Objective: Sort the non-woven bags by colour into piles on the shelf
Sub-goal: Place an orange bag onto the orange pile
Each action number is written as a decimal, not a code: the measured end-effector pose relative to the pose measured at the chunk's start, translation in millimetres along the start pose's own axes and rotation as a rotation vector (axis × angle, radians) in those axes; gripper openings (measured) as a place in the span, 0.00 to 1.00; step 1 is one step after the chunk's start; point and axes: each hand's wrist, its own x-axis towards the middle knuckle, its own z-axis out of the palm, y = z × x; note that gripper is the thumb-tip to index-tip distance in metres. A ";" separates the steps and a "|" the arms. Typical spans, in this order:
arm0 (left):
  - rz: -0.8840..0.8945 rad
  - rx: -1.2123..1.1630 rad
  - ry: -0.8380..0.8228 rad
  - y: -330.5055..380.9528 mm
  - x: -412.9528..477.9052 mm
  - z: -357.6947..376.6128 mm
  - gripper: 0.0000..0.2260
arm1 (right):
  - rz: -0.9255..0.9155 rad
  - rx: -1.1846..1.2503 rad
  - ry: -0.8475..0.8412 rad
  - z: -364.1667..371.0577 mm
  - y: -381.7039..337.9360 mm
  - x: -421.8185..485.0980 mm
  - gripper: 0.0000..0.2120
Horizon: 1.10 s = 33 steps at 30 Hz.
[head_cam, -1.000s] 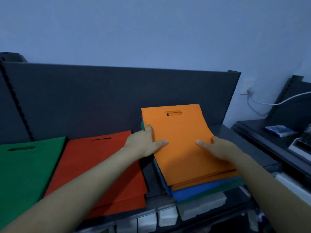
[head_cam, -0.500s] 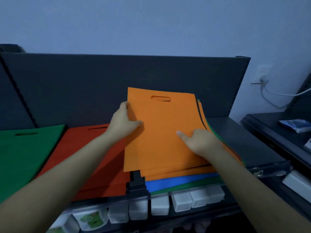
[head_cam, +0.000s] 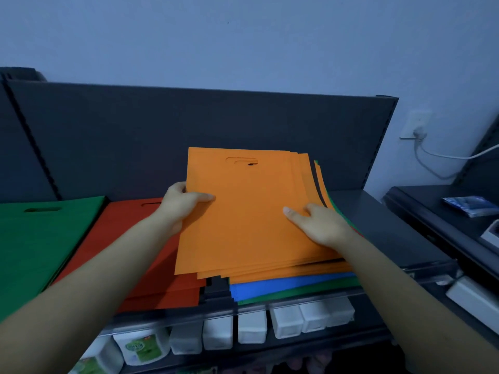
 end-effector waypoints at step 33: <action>0.015 -0.068 0.008 -5.6 -46.7 -157.1 0.29 | -0.111 0.933 -0.084 33.8 -142.2 -27.0 0.25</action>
